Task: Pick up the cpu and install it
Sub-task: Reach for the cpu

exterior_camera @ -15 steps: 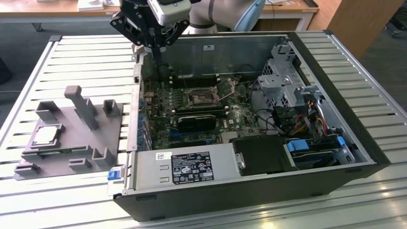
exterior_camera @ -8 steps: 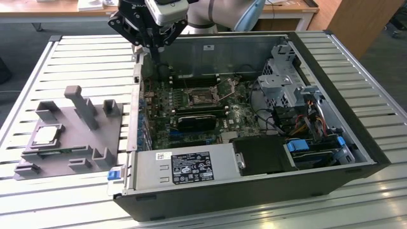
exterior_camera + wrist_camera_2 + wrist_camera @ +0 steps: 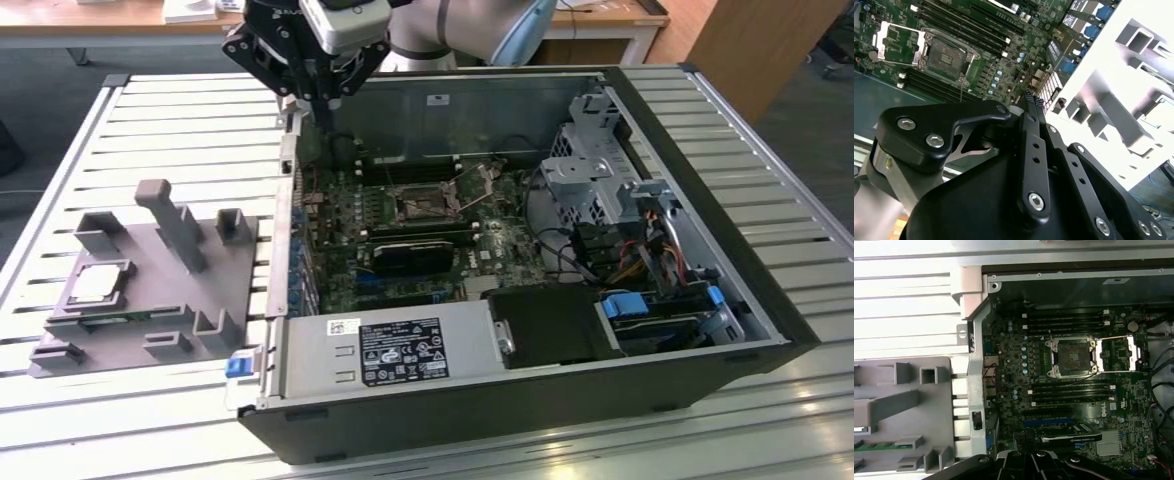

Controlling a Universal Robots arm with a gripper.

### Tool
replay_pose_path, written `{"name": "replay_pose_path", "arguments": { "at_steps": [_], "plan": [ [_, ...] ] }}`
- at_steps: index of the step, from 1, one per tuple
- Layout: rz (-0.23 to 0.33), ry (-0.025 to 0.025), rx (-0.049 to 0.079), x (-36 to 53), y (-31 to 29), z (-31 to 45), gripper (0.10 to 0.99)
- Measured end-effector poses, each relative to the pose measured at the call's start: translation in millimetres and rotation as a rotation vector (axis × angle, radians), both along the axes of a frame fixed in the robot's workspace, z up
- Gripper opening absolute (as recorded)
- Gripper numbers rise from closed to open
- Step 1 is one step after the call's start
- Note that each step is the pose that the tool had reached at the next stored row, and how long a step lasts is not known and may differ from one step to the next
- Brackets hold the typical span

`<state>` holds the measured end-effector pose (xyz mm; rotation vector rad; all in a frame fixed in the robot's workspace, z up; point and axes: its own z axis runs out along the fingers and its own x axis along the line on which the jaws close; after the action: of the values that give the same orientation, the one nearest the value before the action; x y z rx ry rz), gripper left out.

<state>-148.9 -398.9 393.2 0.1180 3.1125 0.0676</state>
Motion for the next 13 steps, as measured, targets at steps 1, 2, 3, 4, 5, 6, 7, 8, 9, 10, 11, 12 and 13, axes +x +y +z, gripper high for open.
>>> {"name": "replay_pose_path", "arguments": {
  "at_steps": [1,2,3,4,5,6,7,8,9,10,11,12,13],
  "plan": [
    [0.000,0.0000,0.000,-0.3,0.0,0.0,0.106],
    [0.000,0.0000,0.000,-0.6,0.0,0.0,0.106],
    [0.000,0.0000,0.000,-1.0,0.0,0.0,0.106],
    [0.000,0.0000,0.000,-1.3,0.0,0.0,0.106],
    [0.000,-0.0001,0.000,-1.7,0.0,0.0,0.106],
    [0.000,0.0000,0.000,-2.0,0.0,0.0,0.106],
    [0.000,0.0000,0.000,-2.3,0.0,0.0,0.106],
    [0.000,0.0000,0.000,-2.7,0.0,0.0,0.106],
    [0.000,0.0000,0.000,-3.1,0.0,0.0,0.106],
    [0.000,-0.0001,0.000,-3.4,0.0,-0.1,0.106],
    [0.000,-0.0001,0.000,-3.8,0.0,-0.1,0.106],
    [0.000,0.0000,0.000,-4.1,0.0,-0.1,0.106],
    [0.000,0.0000,0.000,-4.5,0.0,0.0,0.106]
  ]
}}
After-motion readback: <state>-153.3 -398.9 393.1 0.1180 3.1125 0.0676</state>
